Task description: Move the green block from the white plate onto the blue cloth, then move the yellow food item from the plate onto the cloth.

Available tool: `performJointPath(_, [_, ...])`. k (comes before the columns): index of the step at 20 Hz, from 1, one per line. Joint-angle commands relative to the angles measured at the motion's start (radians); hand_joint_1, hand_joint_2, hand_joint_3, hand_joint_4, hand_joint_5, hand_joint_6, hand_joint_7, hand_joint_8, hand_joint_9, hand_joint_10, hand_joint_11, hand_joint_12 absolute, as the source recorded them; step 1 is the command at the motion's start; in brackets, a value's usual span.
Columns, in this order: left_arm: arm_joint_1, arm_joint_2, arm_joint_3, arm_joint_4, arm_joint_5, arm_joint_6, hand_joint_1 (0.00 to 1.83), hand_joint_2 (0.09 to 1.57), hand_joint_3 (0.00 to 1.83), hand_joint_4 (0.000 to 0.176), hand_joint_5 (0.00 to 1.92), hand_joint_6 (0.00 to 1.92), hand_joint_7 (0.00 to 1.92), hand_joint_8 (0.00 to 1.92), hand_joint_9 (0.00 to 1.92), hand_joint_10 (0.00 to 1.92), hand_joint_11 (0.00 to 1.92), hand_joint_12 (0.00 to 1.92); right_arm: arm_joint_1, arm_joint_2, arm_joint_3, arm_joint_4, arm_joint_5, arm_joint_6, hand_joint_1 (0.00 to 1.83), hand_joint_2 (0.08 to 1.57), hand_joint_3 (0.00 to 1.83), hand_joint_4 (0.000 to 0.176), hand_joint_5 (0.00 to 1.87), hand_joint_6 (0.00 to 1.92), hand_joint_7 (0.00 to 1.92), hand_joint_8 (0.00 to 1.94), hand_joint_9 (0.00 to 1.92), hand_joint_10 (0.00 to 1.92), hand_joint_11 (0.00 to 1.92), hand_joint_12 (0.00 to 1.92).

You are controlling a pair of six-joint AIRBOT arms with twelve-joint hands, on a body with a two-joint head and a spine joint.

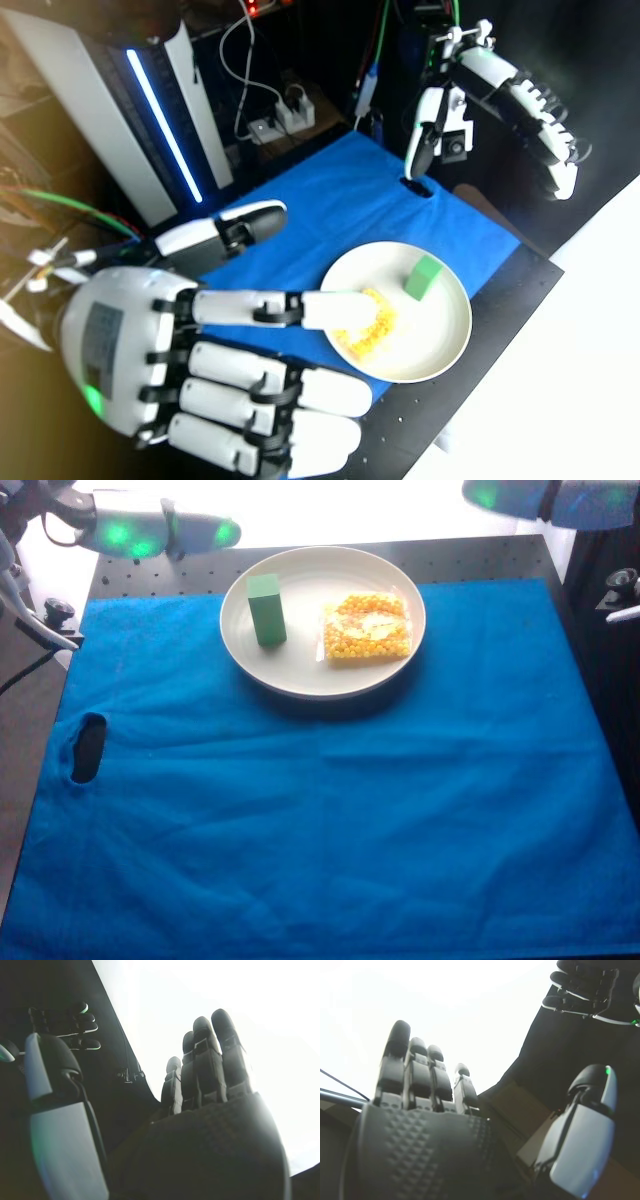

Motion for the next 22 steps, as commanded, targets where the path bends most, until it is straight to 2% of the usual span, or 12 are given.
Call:
performJointPath(1, [-0.016, -0.001, 0.005, 0.002, -0.111, -0.009, 0.65, 0.90, 0.00, 0.038, 0.28, 0.01, 0.42, 0.01, 0.45, 0.02, 0.16, 0.74, 0.014, 0.001, 0.000, 0.011, 0.120, 0.005, 0.51, 0.79, 0.00, 0.053, 0.26, 0.00, 0.27, 0.00, 0.31, 0.04, 0.00, 1.22])
performJointPath(4, [-0.019, -0.001, 0.005, 0.007, -0.100, -0.009, 0.68, 0.91, 0.00, 0.026, 0.27, 0.00, 0.41, 0.00, 0.44, 0.01, 0.18, 0.74, 0.014, 0.001, 0.002, 0.011, 0.120, 0.005, 0.51, 0.80, 0.00, 0.064, 0.26, 0.00, 0.26, 0.00, 0.31, 0.01, 0.00, 1.22])
performJointPath(7, [-0.032, -0.002, 0.013, 0.016, -0.068, -0.009, 0.72, 0.92, 0.01, 0.037, 0.18, 0.00, 0.39, 0.00, 0.44, 0.01, 0.17, 0.73, 0.014, 0.001, 0.002, 0.011, 0.120, 0.005, 0.54, 0.81, 0.00, 0.082, 0.27, 0.00, 0.28, 0.00, 0.34, 0.01, 0.08, 1.25])
performJointPath(8, [-0.041, -0.003, 0.016, 0.024, -0.050, -0.009, 0.74, 0.92, 0.01, 0.031, 0.17, 0.00, 0.39, 0.00, 0.44, 0.01, 0.17, 0.73, 0.014, 0.001, 0.002, 0.011, 0.120, 0.005, 0.54, 0.80, 0.00, 0.082, 0.27, 0.00, 0.28, 0.00, 0.35, 0.01, 0.08, 1.25])
performJointPath(10, [-0.067, -0.009, 0.029, 0.089, 0.012, -0.038, 0.77, 0.91, 0.00, 0.030, 0.16, 0.00, 0.40, 0.00, 0.45, 0.00, 0.21, 0.68, 0.014, 0.001, 0.002, 0.011, 0.120, 0.005, 0.54, 0.79, 0.00, 0.097, 0.27, 0.00, 0.28, 0.01, 0.35, 0.01, 0.08, 1.18])
performJointPath(13, [-0.101, -0.027, 0.072, 0.222, 0.098, -0.155, 0.66, 0.84, 0.00, 0.097, 0.08, 0.00, 0.40, 0.00, 0.47, 0.00, 0.19, 0.59, 0.014, -0.003, 0.004, 0.011, 0.120, 0.005, 0.57, 0.78, 0.00, 0.071, 0.30, 0.00, 0.26, 0.00, 0.28, 0.00, 0.03, 1.16])
performJointPath(14, [-0.108, -0.028, 0.075, 0.245, 0.116, -0.167, 0.63, 0.82, 0.00, 0.102, 0.07, 0.00, 0.40, 0.00, 0.47, 0.00, 0.18, 0.58, 0.014, -0.005, 0.004, 0.011, 0.120, 0.005, 0.58, 0.79, 0.00, 0.065, 0.30, 0.00, 0.24, 0.00, 0.26, 0.00, 0.01, 1.15])
performJointPath(17, [-0.157, -0.035, 0.089, 0.359, 0.186, -0.223, 0.67, 0.84, 0.00, 0.078, 0.07, 0.01, 0.38, 0.00, 0.46, 0.00, 0.21, 0.60, 0.014, -0.006, 0.005, 0.011, 0.119, 0.005, 0.58, 0.81, 0.01, 0.067, 0.30, 0.00, 0.25, 0.01, 0.28, 0.01, 0.05, 1.18])
performJointPath(19, [-0.198, -0.049, 0.099, 0.459, 0.265, -0.248, 0.69, 0.86, 0.01, 0.035, 0.08, 0.01, 0.41, 0.01, 0.48, 0.01, 0.25, 0.62, 0.014, -0.011, 0.007, 0.011, 0.119, 0.005, 0.57, 0.82, 0.00, 0.081, 0.29, 0.00, 0.25, 0.00, 0.29, 0.00, 0.09, 1.15])
performJointPath(20, [-0.205, -0.053, 0.102, 0.477, 0.285, -0.248, 0.70, 0.87, 0.01, 0.037, 0.08, 0.01, 0.40, 0.01, 0.49, 0.01, 0.26, 0.62, 0.014, -0.013, 0.008, 0.011, 0.119, 0.005, 0.56, 0.82, 0.00, 0.079, 0.29, 0.00, 0.24, 0.00, 0.28, 0.00, 0.08, 1.13])
performJointPath(21, [-0.207, -0.060, 0.111, 0.485, 0.304, -0.248, 0.72, 0.86, 0.00, 0.018, 0.08, 0.00, 0.39, 0.00, 0.49, 0.01, 0.28, 0.63, 0.014, -0.015, 0.008, 0.011, 0.119, 0.005, 0.55, 0.82, 0.00, 0.077, 0.28, 0.00, 0.25, 0.00, 0.28, 0.00, 0.08, 1.13])
performJointPath(22, [-0.209, -0.065, 0.118, 0.486, 0.315, -0.248, 0.74, 0.85, 0.00, 0.010, 0.08, 0.00, 0.38, 0.00, 0.47, 0.00, 0.29, 0.63, 0.014, -0.015, 0.008, 0.011, 0.119, 0.005, 0.56, 0.82, 0.00, 0.077, 0.28, 0.00, 0.26, 0.01, 0.30, 0.01, 0.09, 1.13])
